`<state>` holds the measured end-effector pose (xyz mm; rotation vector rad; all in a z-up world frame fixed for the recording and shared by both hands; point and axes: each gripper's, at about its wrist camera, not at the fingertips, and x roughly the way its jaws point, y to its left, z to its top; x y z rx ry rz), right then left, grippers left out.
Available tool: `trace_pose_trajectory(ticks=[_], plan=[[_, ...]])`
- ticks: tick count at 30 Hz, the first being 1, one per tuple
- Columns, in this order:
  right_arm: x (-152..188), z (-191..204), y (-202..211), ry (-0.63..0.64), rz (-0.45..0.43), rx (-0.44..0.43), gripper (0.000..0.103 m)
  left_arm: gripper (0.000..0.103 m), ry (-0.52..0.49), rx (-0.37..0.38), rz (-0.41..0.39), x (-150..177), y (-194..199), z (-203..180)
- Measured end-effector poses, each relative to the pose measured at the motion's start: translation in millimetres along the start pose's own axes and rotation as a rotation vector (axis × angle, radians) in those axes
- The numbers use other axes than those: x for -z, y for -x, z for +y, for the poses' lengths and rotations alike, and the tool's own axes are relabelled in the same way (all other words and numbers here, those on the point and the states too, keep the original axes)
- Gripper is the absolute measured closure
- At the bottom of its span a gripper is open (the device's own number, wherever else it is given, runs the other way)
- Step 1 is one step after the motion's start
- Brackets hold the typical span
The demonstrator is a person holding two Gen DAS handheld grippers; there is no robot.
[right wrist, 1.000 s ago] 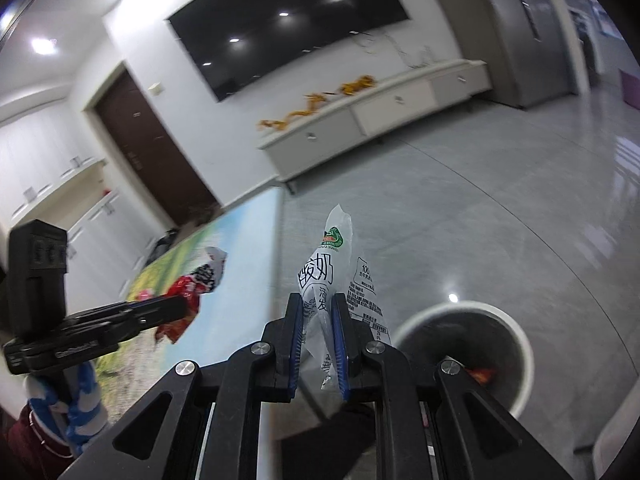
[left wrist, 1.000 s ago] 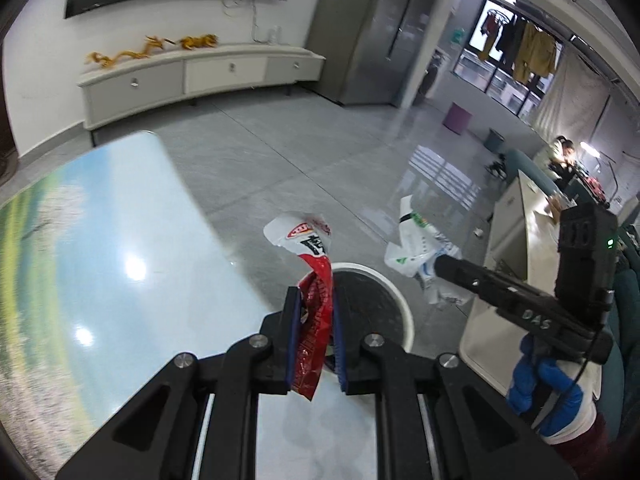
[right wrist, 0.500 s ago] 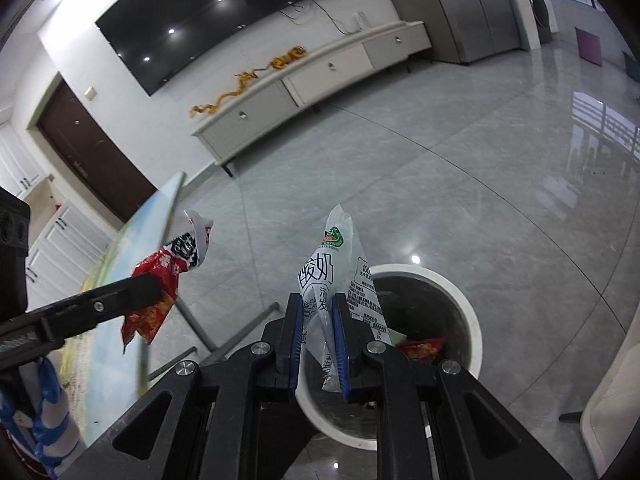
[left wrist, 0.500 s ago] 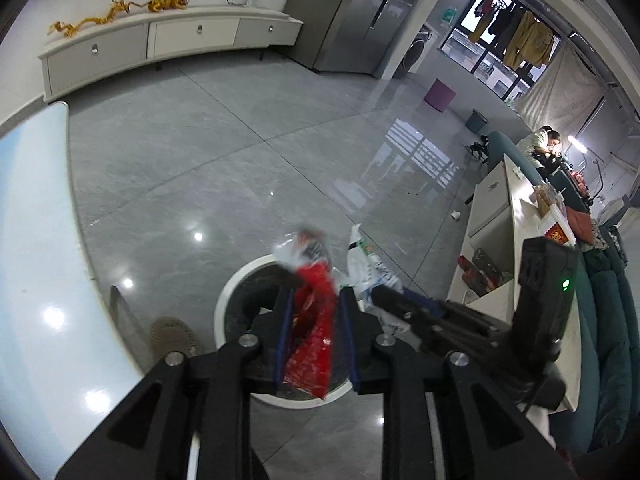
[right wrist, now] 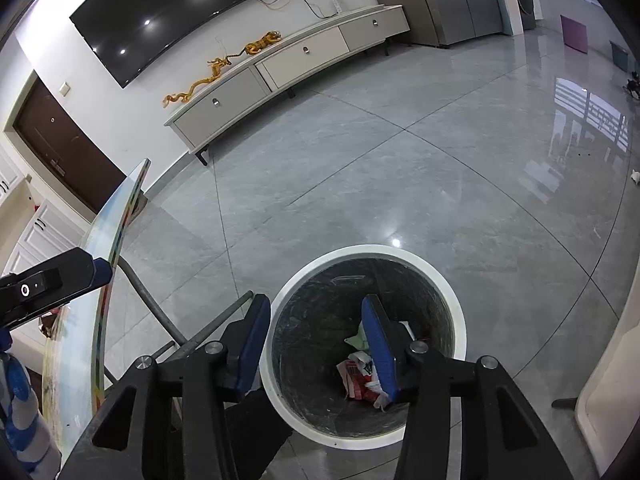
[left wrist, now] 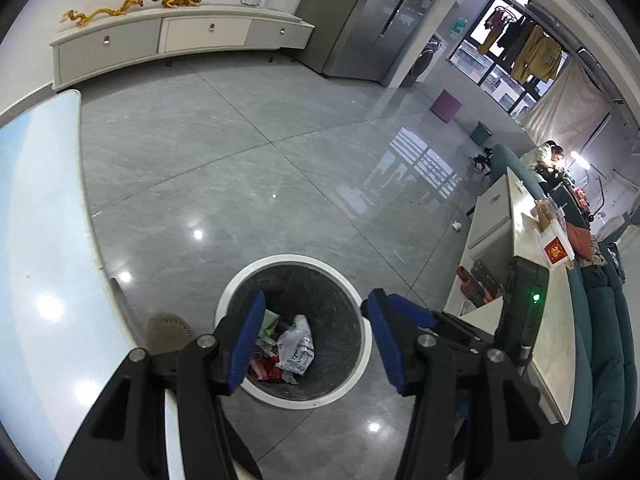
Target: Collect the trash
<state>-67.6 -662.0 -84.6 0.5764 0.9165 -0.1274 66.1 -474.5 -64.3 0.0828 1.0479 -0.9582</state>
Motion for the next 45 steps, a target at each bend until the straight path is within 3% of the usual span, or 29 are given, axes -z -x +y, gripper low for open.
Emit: trace_pose_trajectory(ticks=[11,19,34,45], plan=[[-2,26,40,0.040,-0.070,-0.033,0.053,0.051,-0.008,-0.061,-0.095,17,65,14],[0,66,74,0.107,-0.116,-0.075,0.051,0.051,0.041,-0.155,-0.183,41,127,44],[14,181,99,0.330,-0.134,-0.168,0.043,0.046,0.190,-0.476,-0.377,109,261,112],[34,269,82,0.487,-0.090,-0.237,0.043,0.046,0.261,-0.561,-0.460,148,315,155]])
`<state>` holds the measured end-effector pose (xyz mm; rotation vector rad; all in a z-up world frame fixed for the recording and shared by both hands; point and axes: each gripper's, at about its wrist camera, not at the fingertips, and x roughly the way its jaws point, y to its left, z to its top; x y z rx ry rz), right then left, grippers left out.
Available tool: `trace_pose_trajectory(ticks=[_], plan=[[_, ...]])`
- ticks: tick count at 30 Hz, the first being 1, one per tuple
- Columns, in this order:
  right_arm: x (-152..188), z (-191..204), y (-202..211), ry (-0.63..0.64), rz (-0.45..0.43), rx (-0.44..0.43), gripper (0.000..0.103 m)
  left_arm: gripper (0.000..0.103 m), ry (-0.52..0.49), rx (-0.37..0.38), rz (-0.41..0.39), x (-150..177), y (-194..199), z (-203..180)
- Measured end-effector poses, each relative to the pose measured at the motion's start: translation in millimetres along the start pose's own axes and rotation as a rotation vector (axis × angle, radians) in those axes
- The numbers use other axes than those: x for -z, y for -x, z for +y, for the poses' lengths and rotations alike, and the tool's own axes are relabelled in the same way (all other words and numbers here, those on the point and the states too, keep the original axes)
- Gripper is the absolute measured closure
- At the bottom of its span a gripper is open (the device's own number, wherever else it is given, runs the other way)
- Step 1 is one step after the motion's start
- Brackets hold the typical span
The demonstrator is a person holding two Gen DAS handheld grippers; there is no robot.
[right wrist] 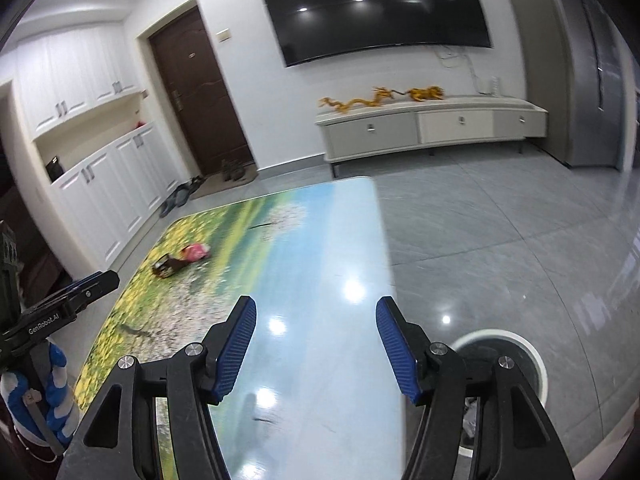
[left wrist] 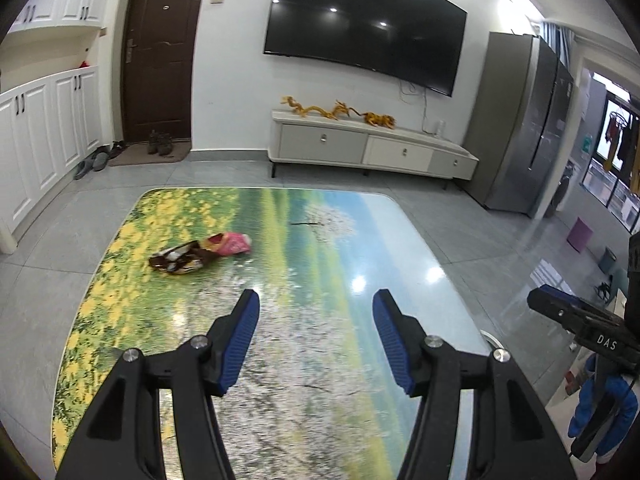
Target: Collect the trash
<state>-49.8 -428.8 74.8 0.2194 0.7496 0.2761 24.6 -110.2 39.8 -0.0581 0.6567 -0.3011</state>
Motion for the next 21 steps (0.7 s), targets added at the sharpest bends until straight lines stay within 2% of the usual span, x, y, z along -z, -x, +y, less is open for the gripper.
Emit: trace_pose_trajectory(ticks=[8,21], plan=[[-4,45,-41,0.080,0.060,-0.066,0.042,0.045,0.044,-0.046,0.014,7,-9,37],[-5,76,-100,0.178,0.145,-0.143,0.040,0.044,0.141,-0.075,0.104,29,-57,95]])
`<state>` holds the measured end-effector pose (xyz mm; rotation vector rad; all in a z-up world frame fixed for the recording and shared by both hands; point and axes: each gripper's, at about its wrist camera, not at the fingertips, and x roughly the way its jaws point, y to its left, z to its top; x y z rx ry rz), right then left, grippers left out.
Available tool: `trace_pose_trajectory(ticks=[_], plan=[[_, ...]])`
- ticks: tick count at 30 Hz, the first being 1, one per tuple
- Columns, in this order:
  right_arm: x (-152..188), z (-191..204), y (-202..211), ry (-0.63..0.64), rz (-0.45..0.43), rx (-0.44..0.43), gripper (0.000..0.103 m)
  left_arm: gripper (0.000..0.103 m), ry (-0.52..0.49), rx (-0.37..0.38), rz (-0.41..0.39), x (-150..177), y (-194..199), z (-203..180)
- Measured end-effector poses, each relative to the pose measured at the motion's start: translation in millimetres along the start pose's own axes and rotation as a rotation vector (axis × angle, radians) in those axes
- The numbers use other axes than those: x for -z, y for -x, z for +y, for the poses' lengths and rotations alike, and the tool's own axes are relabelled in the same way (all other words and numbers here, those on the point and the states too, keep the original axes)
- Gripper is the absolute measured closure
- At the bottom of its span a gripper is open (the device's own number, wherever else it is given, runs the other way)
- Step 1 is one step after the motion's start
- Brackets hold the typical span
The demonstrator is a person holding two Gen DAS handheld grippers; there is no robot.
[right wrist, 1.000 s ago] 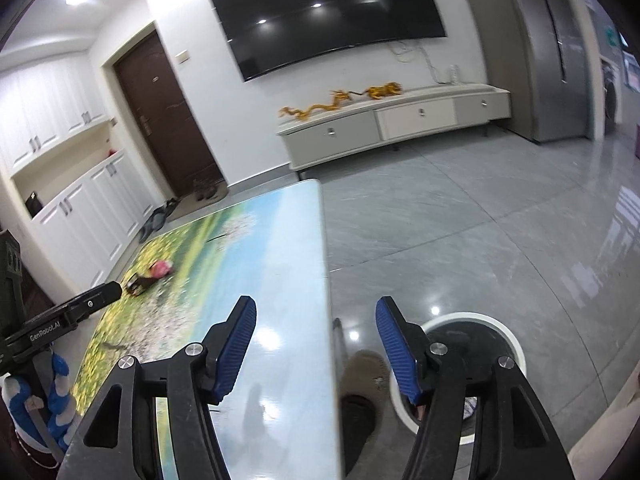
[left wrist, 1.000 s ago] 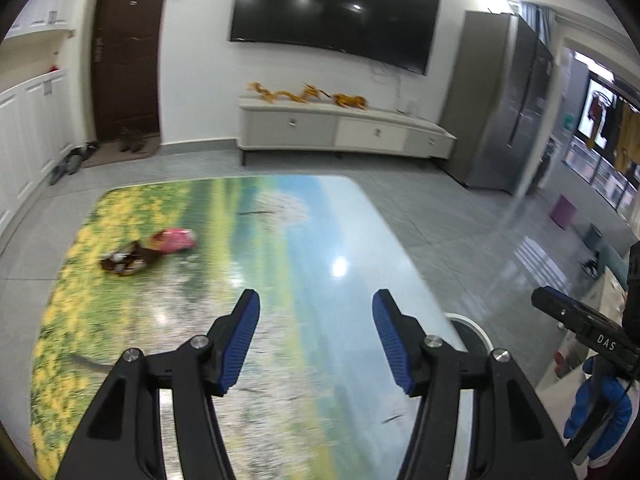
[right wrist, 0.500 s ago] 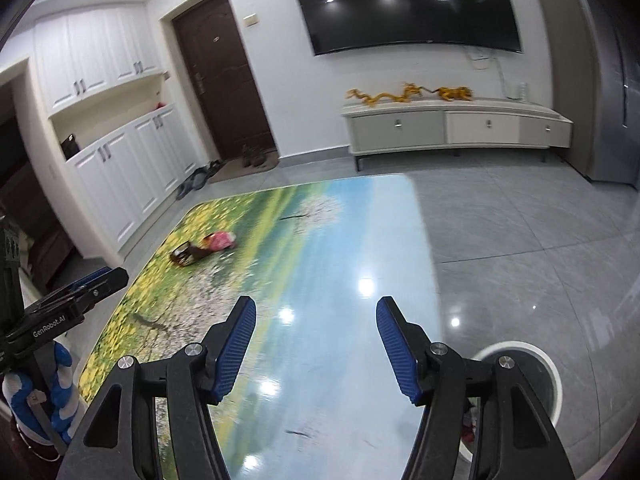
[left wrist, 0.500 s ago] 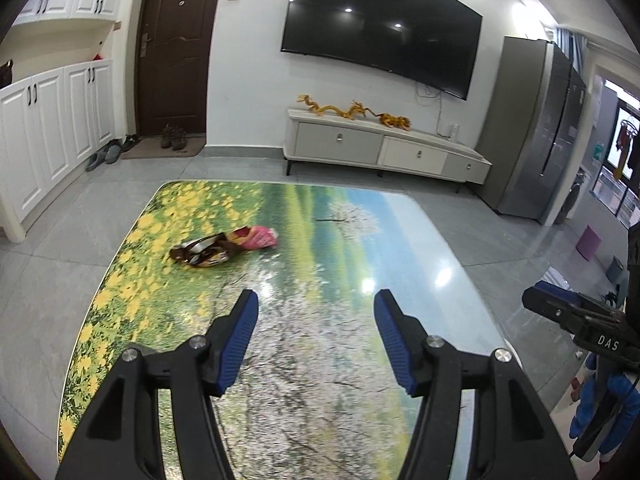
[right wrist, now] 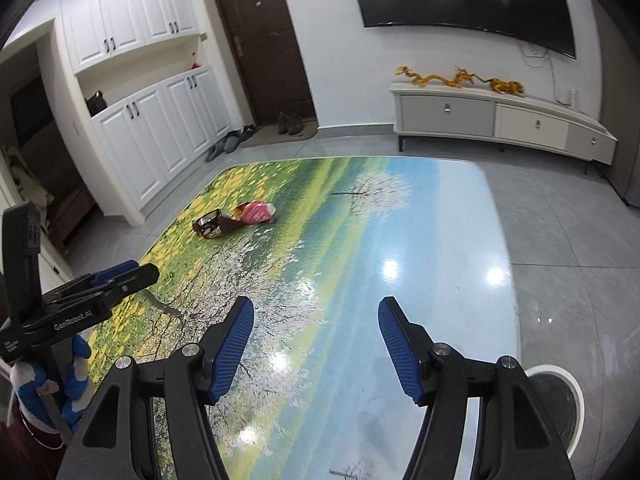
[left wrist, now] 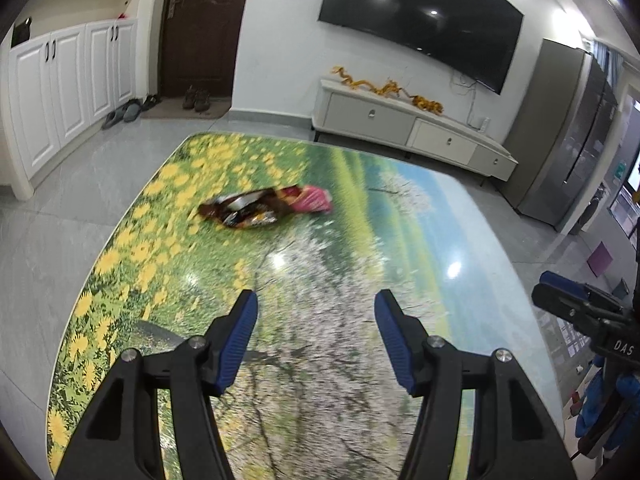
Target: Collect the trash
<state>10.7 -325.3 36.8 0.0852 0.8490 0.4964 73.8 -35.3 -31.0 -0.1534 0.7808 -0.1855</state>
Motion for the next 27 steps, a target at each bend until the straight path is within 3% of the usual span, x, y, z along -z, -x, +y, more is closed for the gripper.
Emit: trace_pose_trajectory(ticks=[3,9,18,27], plan=[[-4,1,-16,0.024,0.021,-0.018,0.040,0.044,-0.003,-0.013,0.002,-1,-9,14],[-16,5,-50,0.086,0.058,-0.066,0.040,0.044,-0.123,-0.050,-0.023,-23,-23,40],[-42,18,-105,0.148,0.088,-0.141,0.040,0.044,-0.237,-0.013,0.000,-72,-68,61],[-83,33,-158,0.160,0.072,-0.195,0.040,0.044,-0.334,0.030,0.071,-85,-116,65]])
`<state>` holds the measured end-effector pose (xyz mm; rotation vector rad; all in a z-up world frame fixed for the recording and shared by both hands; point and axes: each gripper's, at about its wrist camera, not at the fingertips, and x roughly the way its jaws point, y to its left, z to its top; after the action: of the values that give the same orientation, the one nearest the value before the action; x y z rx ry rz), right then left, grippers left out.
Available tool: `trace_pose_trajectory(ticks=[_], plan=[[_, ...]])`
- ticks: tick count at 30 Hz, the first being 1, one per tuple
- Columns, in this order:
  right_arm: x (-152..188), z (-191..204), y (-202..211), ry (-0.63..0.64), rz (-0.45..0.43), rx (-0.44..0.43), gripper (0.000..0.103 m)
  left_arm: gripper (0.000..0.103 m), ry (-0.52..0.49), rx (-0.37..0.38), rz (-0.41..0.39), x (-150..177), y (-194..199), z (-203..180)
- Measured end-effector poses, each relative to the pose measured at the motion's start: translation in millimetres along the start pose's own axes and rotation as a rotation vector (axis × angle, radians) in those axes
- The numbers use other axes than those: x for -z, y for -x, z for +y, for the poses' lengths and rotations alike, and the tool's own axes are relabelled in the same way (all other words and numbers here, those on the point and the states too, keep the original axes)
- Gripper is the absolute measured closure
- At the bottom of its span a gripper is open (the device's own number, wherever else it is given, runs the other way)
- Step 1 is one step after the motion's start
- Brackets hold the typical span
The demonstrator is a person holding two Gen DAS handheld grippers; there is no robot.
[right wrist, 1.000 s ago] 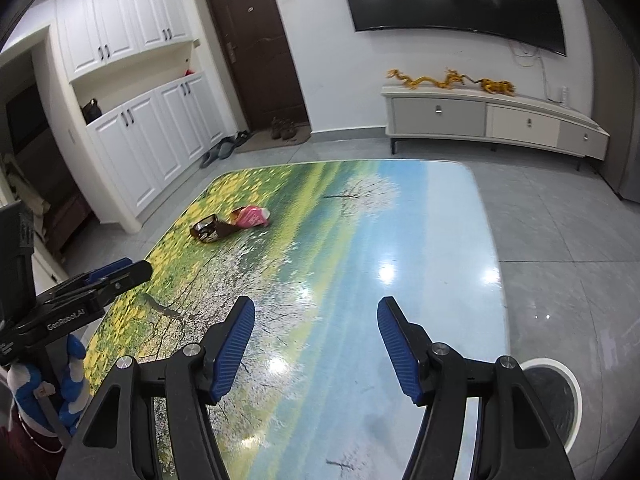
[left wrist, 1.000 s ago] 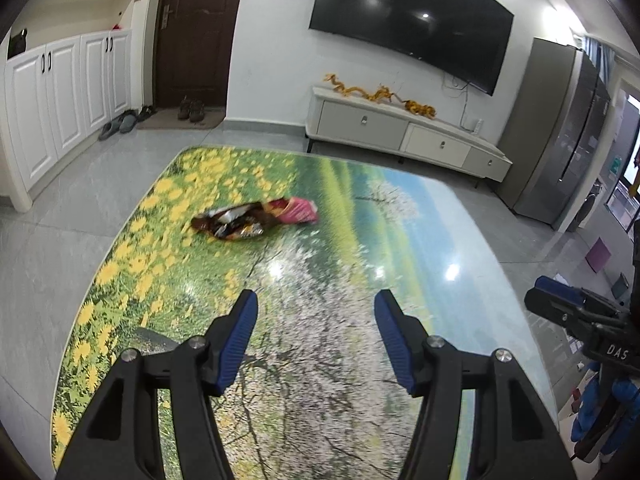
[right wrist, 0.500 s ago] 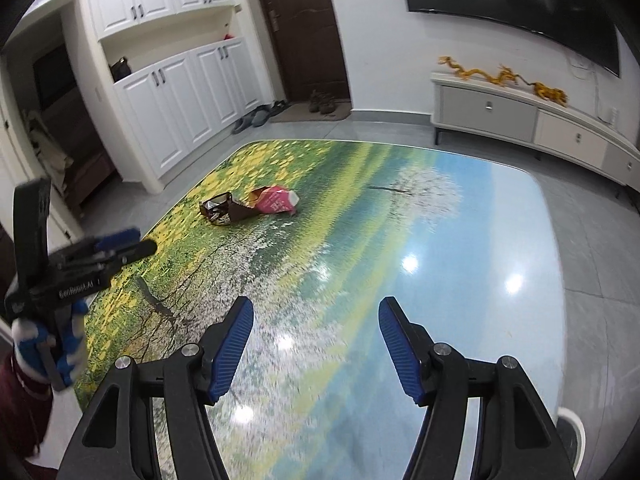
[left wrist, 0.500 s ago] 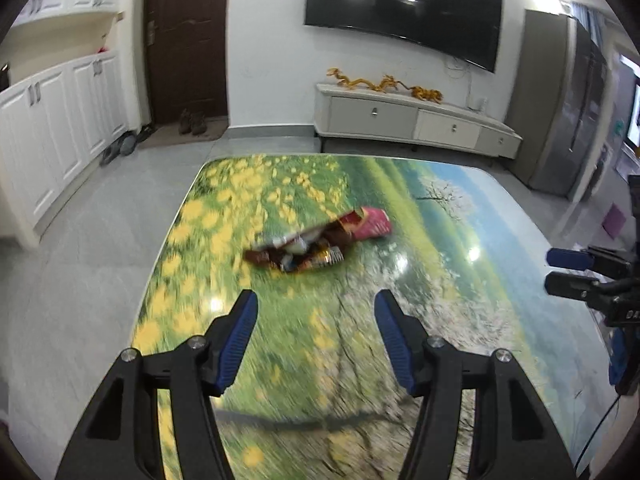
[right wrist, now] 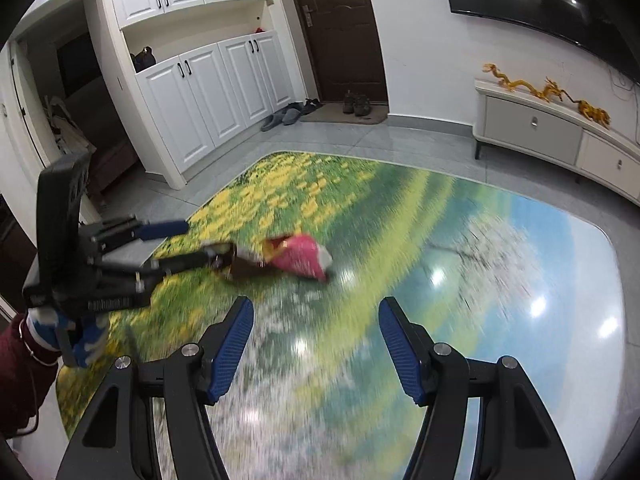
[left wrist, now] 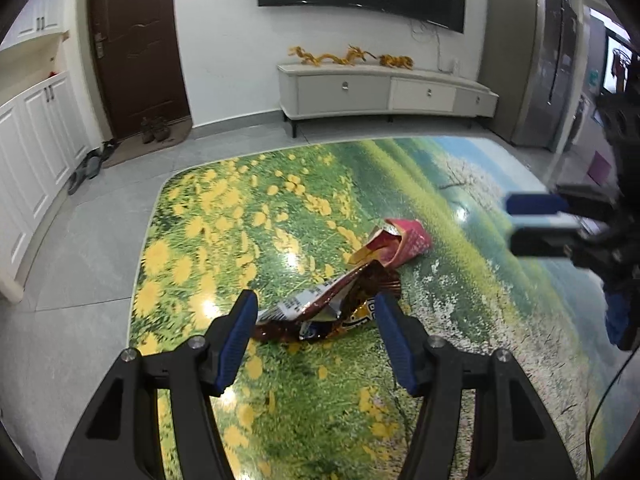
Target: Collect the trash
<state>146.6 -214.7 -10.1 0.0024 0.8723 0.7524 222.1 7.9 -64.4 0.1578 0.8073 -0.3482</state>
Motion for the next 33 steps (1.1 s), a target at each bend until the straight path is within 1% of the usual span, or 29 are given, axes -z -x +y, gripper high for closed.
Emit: trace_pose_trajectory(ticks=[3,7,10,15,17,18,21,22,23,25,29,32,33], plan=[[-13,0,-21,-0.015,-0.004,-0.025,0.040,0.044,-0.018,0.023,0.013,-3,-8,0],[-28,3,-46,-0.015,0.002,-0.047,0.040,0.044,-0.040,0.030,0.030,-5,-17,1],[-36,6,-63,0.004,0.025,-0.053,0.040,0.044,-0.032,0.054,0.047,-4,-22,4],[-40,9,-87,0.043,0.070,-0.081,0.040,0.045,-0.001,0.071,0.059,-5,-29,13],[-38,8,-94,0.054,0.094,-0.093,0.048,0.045,0.014,0.078,0.061,-4,-31,15],[-37,8,-95,0.060,0.102,-0.093,0.050,0.045,0.018,0.079,0.060,-3,-31,15],[-29,6,-94,0.075,0.119,-0.080,0.057,0.051,0.015,0.078,0.066,-2,-33,14],[-26,4,-92,0.076,0.124,-0.078,0.061,0.057,0.013,0.075,0.064,-1,-33,13],[-23,2,-90,0.073,0.123,-0.075,0.070,0.063,0.013,0.074,0.068,-1,-33,12],[-16,-3,-84,0.064,0.122,-0.075,0.076,0.066,0.017,0.069,0.067,0,-31,10],[-5,-4,-71,0.068,0.115,-0.058,0.079,0.070,0.025,0.050,0.063,2,-27,7],[4,-4,-60,0.061,0.106,-0.045,0.080,0.074,0.059,0.048,0.058,6,-22,5],[7,-4,-56,0.055,0.101,-0.044,0.080,0.076,0.075,0.051,0.056,7,-19,5]])
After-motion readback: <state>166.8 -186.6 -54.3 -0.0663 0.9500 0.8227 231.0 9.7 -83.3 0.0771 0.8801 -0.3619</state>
